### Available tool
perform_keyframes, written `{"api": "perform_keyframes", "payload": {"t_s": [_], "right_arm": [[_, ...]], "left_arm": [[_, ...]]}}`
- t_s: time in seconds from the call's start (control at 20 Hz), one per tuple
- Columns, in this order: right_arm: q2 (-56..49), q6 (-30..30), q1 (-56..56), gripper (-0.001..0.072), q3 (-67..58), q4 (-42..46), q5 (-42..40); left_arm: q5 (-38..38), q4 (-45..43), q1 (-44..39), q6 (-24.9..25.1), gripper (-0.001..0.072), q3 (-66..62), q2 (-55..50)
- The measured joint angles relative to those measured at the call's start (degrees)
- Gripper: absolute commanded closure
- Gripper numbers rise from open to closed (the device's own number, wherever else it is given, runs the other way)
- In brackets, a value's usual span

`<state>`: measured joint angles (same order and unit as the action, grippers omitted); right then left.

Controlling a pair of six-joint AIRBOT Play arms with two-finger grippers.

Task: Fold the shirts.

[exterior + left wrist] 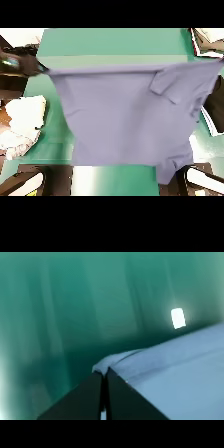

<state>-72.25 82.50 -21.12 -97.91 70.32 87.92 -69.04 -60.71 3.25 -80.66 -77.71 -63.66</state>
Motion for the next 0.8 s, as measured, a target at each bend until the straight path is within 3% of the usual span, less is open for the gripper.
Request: {"api": "perform_keyframes", "payload": {"t_s": [0.15,0.45,0.65,0.8], "right_arm": [[-7.54,0.79,1.42,0.0696,4.83,0.37,-5.18],[-15.56,1.14,6.12,0.0695,7.52,0.33,-25.53],[-16.81,1.18,7.93,0.0696,7.85,0.22,-36.35],[-17.11,1.14,8.37,0.0696,7.93,2.73,-37.57]], "left_arm": [[8.44,3.5,0.02,3.85,0.0681,3.96,-8.59],[27.5,18.84,0.04,15.1,0.0681,5.4,-19.19],[32.46,22.47,0.02,19.65,0.068,4.37,-21.66],[31.45,21.94,0.02,21.38,0.0681,4.13,-22.27]]}}
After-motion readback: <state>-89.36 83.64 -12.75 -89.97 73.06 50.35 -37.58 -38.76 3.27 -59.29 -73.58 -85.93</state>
